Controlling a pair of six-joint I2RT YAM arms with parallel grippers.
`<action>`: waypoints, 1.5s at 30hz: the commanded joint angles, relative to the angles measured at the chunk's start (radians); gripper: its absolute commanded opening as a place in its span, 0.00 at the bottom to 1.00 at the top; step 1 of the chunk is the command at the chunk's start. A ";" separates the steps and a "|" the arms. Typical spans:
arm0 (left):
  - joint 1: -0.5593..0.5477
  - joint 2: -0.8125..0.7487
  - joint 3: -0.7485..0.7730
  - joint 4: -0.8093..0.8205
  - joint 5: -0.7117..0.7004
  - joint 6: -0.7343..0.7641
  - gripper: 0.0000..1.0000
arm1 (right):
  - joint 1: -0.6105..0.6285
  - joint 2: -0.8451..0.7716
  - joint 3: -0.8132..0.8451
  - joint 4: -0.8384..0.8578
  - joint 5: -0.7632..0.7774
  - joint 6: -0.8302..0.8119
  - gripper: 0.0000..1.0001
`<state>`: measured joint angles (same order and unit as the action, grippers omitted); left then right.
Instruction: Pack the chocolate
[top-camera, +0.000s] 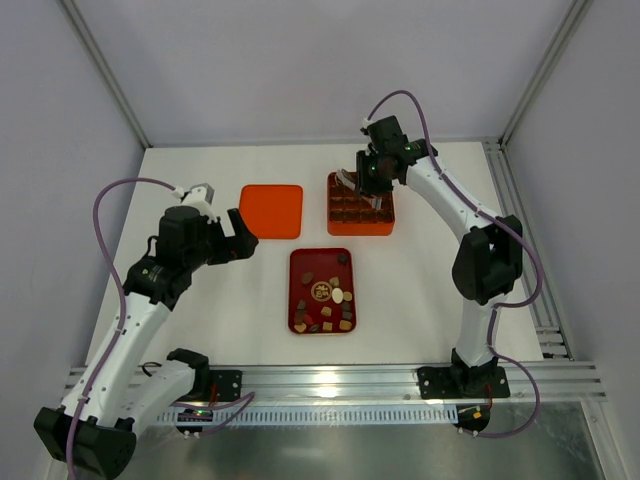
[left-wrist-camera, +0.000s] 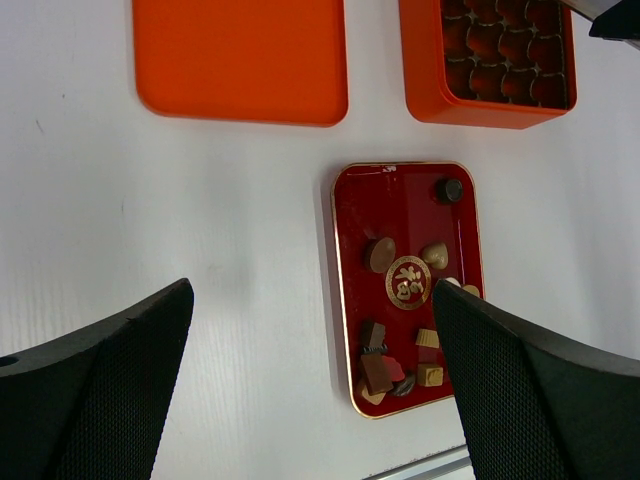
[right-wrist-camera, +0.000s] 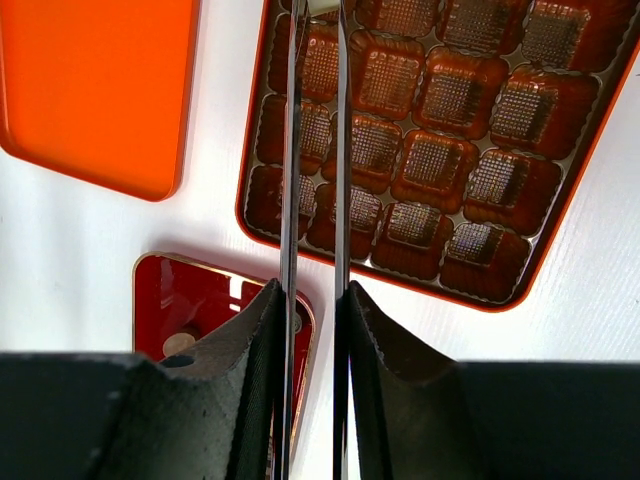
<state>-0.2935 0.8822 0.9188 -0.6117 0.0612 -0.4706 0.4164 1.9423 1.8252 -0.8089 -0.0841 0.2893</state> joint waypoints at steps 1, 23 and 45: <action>0.002 0.001 0.006 0.006 0.002 0.000 1.00 | -0.004 0.000 0.022 0.043 0.006 -0.013 0.33; 0.002 -0.002 0.006 0.004 -0.001 0.001 1.00 | 0.044 -0.191 -0.047 0.004 -0.019 -0.019 0.43; 0.002 -0.006 0.006 0.004 0.008 0.000 1.00 | 0.496 -0.592 -0.667 0.134 0.079 0.248 0.43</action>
<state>-0.2935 0.8825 0.9188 -0.6121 0.0616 -0.4706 0.8898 1.3567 1.1599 -0.7498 -0.0395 0.4816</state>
